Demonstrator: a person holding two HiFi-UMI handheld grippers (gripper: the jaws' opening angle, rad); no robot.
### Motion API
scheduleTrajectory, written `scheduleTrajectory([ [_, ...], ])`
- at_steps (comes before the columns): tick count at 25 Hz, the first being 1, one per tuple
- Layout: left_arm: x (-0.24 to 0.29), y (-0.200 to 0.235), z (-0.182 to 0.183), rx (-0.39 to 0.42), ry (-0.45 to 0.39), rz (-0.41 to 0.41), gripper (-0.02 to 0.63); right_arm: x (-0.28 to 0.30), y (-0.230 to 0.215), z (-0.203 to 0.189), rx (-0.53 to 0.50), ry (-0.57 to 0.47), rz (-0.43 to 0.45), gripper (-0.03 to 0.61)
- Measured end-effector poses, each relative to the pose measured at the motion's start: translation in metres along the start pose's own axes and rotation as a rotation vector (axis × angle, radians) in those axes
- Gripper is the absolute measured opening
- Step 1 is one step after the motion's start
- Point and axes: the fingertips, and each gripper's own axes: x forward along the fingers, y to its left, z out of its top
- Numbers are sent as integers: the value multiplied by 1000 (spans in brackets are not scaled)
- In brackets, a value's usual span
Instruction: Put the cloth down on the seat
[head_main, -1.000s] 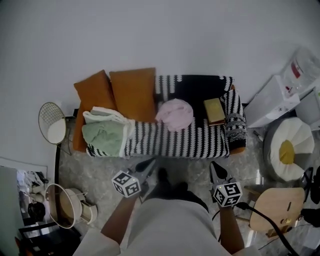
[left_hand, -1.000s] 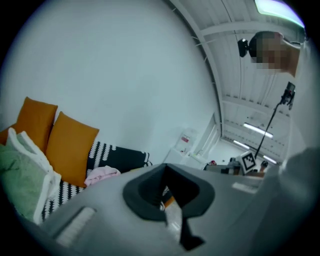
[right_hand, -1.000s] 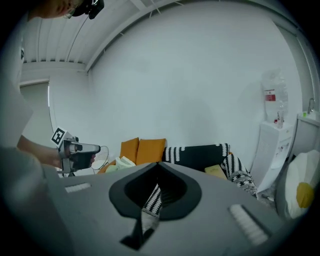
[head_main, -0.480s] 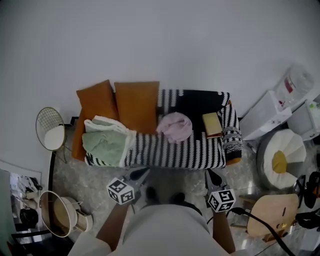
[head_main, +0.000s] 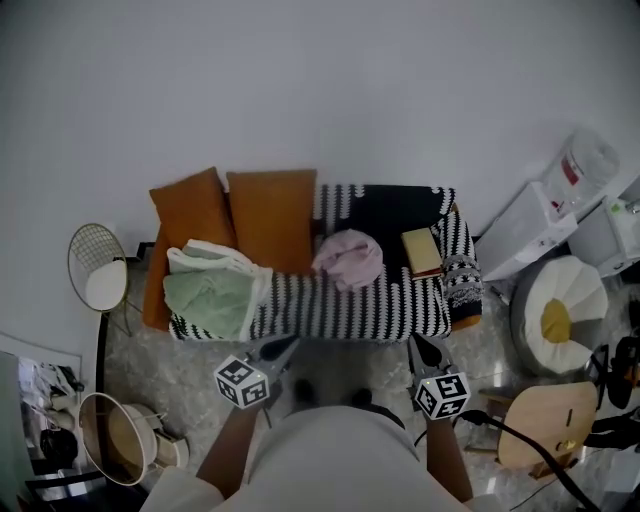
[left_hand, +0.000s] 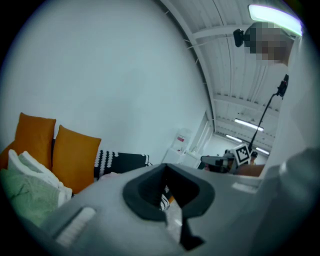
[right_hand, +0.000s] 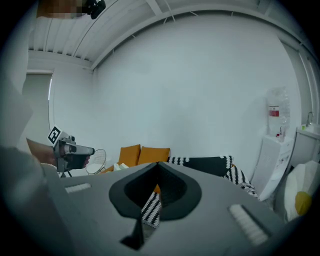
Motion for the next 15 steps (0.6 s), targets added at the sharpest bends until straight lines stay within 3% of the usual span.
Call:
scheduleTrajectory([
  [15, -4, 2, 2, 2, 2, -28, 0, 0, 6, 2, -15, 9, -28, 3],
])
